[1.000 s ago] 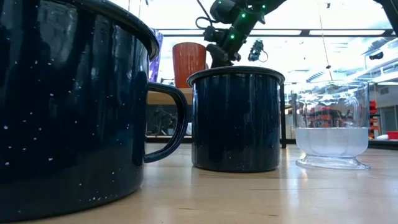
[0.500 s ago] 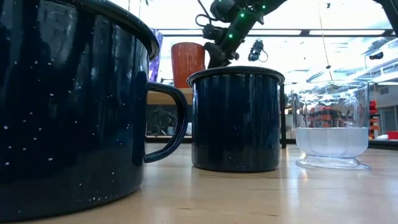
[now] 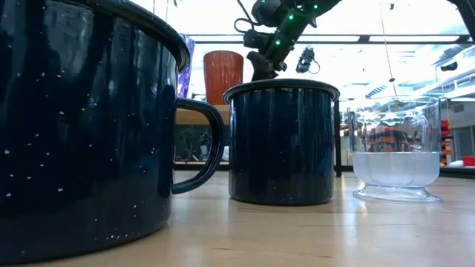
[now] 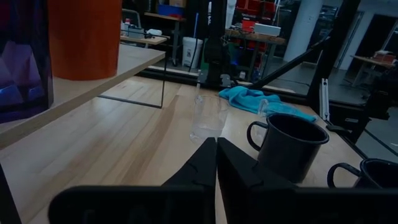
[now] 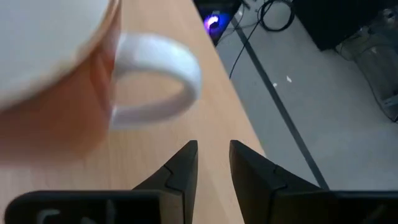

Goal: Stack small to large cups/mugs on shelf
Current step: Put the brown mug on the shelf

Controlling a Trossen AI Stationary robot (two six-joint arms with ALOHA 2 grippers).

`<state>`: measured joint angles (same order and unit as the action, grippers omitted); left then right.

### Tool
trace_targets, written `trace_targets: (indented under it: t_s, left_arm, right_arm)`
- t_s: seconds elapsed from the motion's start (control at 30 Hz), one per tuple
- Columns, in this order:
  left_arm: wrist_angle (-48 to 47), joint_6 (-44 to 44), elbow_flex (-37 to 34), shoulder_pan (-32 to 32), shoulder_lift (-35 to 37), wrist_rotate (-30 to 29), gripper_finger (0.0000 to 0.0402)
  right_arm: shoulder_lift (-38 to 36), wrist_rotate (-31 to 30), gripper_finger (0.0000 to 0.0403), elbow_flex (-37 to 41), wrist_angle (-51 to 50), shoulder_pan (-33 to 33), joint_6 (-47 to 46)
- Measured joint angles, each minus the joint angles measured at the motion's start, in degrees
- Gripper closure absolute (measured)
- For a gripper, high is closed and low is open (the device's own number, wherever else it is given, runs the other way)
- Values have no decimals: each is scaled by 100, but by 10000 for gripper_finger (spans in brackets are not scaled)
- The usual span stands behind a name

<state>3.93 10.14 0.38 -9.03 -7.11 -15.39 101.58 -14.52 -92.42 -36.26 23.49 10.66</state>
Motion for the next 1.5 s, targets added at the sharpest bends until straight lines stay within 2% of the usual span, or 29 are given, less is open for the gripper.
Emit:
trace_targets:
  t_s: [0.13,0.43,0.8,1.2,1.5]
  left_arm:
    - [-8,-27,0,-1,0,1,390]
    - [-21,-22,2,1,0,3,379]
    - [-25,-12,2,-1,0,3,390]
    - [-27,-20,2,-1,0,3,380]
    - [-27,-25,2,0,0,3,391]
  right_arm:
    - [2,25,303,-2,-411,-91,-46]
    - [24,24,314,-2,-432,-466,-207]
    - [25,-133,324,-2,-226,-529,-304]
    - [26,-37,325,-1,81,-542,-229]
    - [28,2,326,4,308,-542,-208]
